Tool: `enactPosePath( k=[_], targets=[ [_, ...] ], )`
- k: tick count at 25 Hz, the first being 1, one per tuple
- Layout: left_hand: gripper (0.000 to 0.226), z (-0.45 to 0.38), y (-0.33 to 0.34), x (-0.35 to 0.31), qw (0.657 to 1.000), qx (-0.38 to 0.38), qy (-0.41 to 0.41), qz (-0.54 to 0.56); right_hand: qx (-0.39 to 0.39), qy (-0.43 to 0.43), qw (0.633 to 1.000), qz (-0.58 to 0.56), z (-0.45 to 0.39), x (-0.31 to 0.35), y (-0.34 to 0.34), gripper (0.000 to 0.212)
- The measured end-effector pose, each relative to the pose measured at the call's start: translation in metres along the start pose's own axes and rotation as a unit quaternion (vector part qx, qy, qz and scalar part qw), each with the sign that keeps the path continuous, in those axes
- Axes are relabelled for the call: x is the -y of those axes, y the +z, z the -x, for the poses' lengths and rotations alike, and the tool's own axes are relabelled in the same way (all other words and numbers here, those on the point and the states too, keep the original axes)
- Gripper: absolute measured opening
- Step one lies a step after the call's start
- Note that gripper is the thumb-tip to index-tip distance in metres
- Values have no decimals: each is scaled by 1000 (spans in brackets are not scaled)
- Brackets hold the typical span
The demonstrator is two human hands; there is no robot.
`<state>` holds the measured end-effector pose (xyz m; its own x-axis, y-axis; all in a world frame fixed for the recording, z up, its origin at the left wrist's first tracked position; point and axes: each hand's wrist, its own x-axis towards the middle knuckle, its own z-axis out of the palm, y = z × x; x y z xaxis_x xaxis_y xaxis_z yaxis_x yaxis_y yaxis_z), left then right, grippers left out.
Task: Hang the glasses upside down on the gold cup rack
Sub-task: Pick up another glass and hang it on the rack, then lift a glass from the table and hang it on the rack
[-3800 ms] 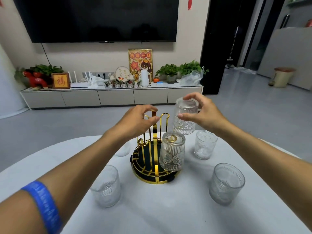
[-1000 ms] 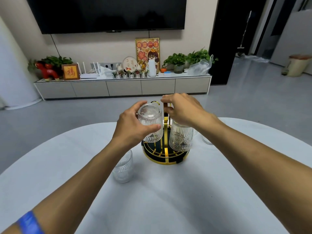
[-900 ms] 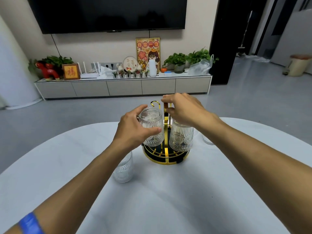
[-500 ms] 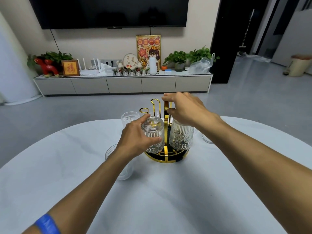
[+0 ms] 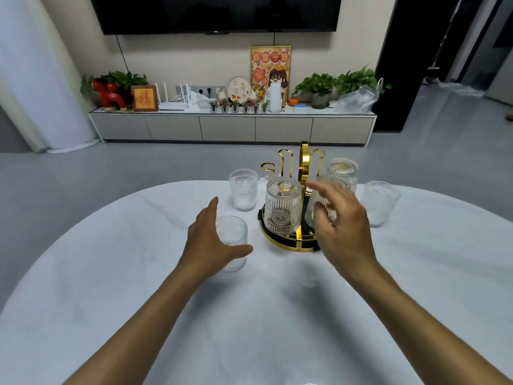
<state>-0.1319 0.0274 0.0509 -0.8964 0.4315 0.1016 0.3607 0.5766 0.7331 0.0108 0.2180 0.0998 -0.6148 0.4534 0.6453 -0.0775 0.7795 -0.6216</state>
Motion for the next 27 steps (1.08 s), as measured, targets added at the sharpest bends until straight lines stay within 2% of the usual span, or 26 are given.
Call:
enactPosePath(
  k=[2,4,6,9,11,13,14,17,19,21,22,25,27],
  targets=[
    [127,7,6,15,999,31,-15,31,51,26,998,-25,50,5,13,44],
    [114,8,12,18,998,20,3,67,127,69,988,-50,88,13,22,47],
    [96,10,9,10,998,-17,2,58,186,183,958,-119,101,23,22,44],
    [86,18,-16,-15,997,-50,41,44,206,388,856,-273,82,44,9,21],
    [82,33,-39,-38,981,-49,132,133,234,457,785,-347,60,60,-3,31],
    [79,54,-54,-67,946,-30,231,226,268,479,714,-434,40,75,-16,48],
    [78,64,-56,-81,931,-18,266,251,274,480,690,-467,32,81,-23,54],
    [82,73,-52,-116,906,28,320,276,225,475,652,-546,11,86,-47,50],
    [90,61,-52,-133,897,114,316,287,159,462,669,-561,-9,80,-64,50],
    [88,36,-52,-146,900,175,292,273,86,430,734,-519,-40,69,-83,52],
    [78,20,-50,-152,909,168,280,257,46,403,778,-480,-60,62,-92,49],
    [48,-36,-31,-169,959,52,246,133,-68,282,910,-296,-123,37,-106,52],
    [45,-72,-13,-175,970,33,243,-5,-85,196,964,-158,-160,18,-100,56]
  ],
)
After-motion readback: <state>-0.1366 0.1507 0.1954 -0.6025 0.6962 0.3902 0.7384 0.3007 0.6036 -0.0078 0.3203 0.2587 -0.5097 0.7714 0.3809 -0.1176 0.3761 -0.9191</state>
